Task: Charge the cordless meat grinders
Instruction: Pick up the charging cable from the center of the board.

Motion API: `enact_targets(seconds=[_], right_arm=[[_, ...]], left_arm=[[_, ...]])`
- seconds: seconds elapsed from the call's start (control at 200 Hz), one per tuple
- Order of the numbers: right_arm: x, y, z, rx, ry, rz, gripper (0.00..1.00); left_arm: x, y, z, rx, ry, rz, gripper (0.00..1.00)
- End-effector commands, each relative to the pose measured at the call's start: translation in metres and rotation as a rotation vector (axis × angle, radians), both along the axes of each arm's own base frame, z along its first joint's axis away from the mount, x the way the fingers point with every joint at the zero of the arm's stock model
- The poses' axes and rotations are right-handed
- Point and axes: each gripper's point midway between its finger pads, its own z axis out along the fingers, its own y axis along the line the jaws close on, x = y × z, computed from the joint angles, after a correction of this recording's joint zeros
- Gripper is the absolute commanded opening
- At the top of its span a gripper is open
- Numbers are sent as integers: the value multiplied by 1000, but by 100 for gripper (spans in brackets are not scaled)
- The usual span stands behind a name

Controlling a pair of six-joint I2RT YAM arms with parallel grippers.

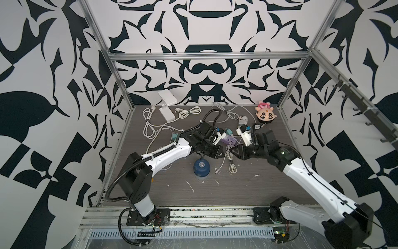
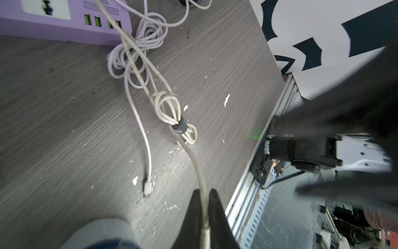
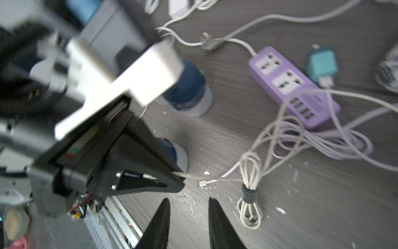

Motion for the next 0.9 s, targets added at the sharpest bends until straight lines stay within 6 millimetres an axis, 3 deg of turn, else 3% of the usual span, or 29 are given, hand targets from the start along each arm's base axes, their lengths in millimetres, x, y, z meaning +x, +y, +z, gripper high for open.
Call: enact_targets(seconds=[0.0,0.27,0.535,0.895], right_arm=[[11,10,22,-22,-328,55,34],[-4,26,5,-50,-423,251,35],[-22,51,2,-25,-431,441,30],[-18,68,1,-56,-430,494,30]], left_arm=[[-20,21,17,17,48,-60,0],[-37,44,34,-59,169,-102,0],[-39,50,44,-106,196,-115,0],[-44,49,45,-125,229,-137,0]])
